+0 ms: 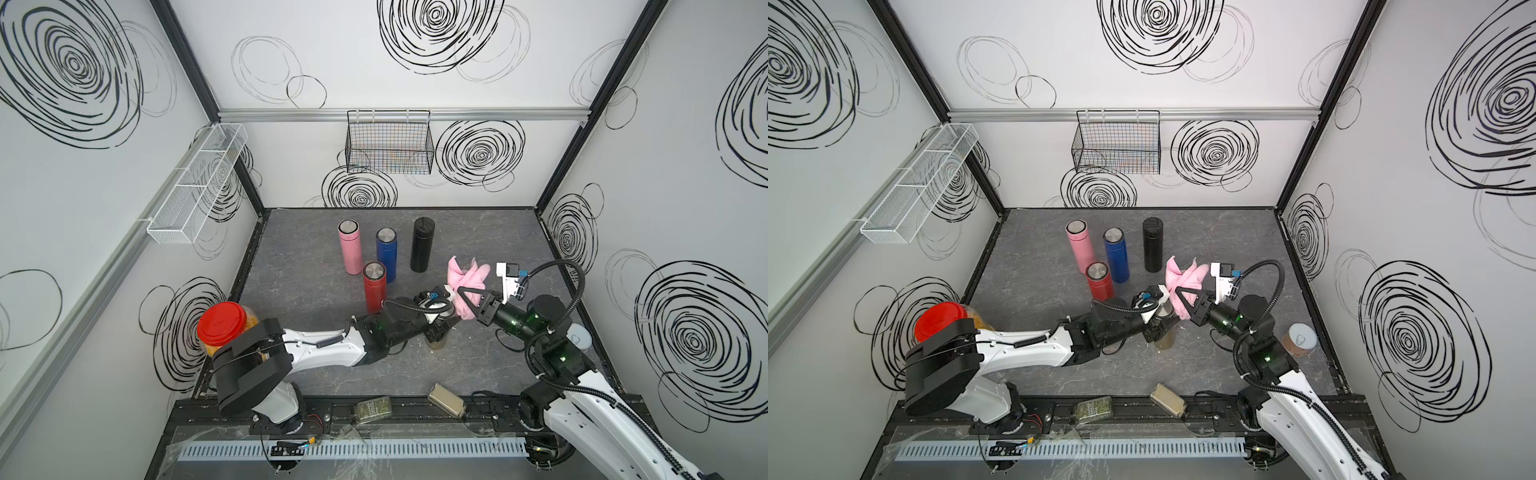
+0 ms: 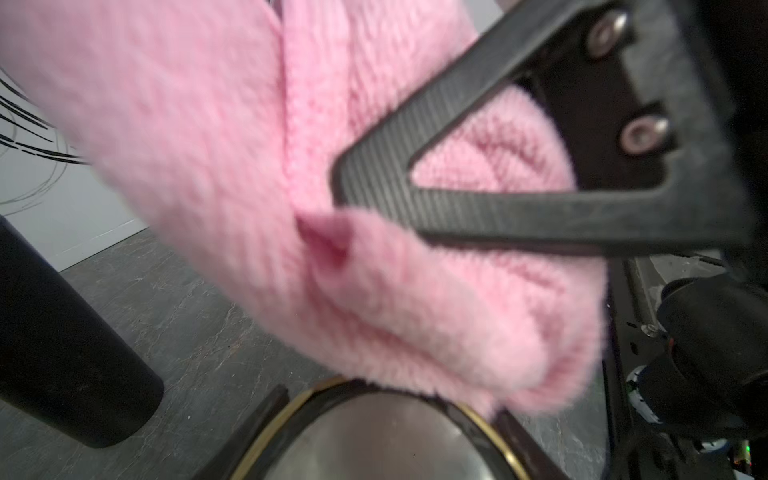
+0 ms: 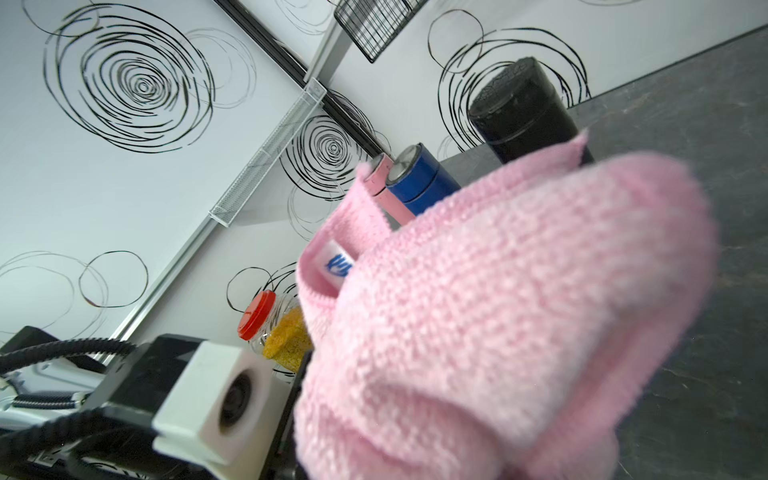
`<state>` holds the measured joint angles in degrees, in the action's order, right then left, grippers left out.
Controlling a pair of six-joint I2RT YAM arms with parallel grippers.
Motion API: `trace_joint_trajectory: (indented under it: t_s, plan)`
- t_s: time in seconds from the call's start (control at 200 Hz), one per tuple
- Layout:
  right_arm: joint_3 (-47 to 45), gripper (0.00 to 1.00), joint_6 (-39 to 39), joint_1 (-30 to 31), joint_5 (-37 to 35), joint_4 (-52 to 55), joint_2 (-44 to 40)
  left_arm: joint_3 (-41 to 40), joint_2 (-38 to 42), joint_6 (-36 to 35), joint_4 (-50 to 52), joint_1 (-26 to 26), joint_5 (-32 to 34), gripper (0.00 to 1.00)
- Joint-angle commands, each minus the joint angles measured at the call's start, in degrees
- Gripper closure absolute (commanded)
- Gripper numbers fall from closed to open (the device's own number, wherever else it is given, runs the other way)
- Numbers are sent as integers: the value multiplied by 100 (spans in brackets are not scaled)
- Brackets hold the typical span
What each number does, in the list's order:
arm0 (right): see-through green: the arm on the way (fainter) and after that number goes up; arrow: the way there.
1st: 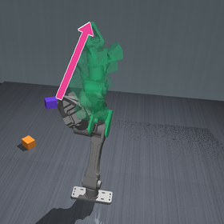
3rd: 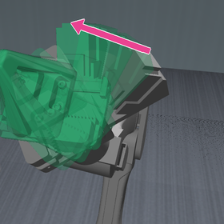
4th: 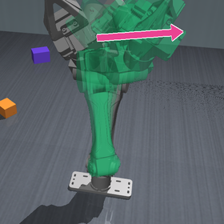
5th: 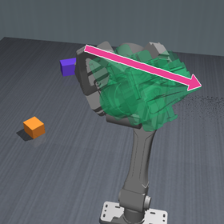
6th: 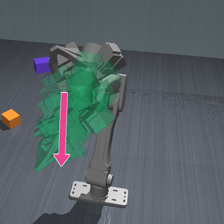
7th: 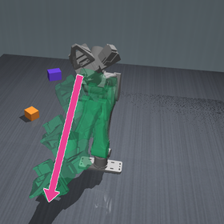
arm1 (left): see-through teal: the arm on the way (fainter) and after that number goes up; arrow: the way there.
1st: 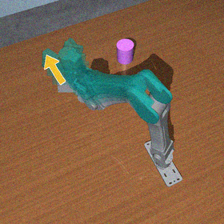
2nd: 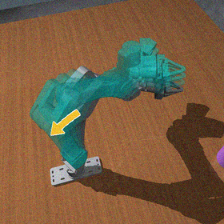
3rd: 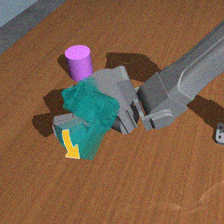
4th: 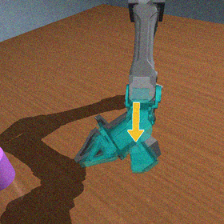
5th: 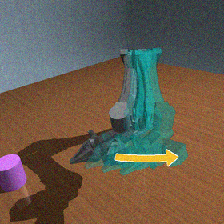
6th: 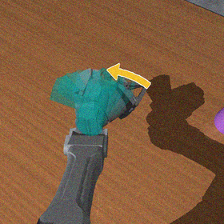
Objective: Wipe the surface of the thermos
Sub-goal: Wipe the dirt from the surface of the thermos.
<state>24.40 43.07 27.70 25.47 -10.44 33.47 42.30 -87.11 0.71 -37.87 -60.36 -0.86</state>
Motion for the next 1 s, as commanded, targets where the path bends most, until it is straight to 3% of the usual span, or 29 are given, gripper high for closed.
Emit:
trace_joint_trajectory:
  t_s: [0.0, 0.115, 0.355, 0.555, 0.996]
  plan:
    - [165, 100, 252, 89, 232, -418, 67, -114, 12, -49, 72, -55, 69, 100]
    - [73, 100, 466, 354, 595, -942, 440, -23, -51, -61, 121, -77, 84, 100]
    - [-4, 100, 477, 878, 440, -1506, 1640, 169, -156, -114, 230, -182, 74, 100]
    - [819, 100, -374, 1371, -1232, 1042, 2452, 123, -140, -65, 129, -205, 186, 100]
    - [-70, 100, -461, 1574, -1507, 2013, 39, 159, -183, 98, 33, 86, 244, 100]
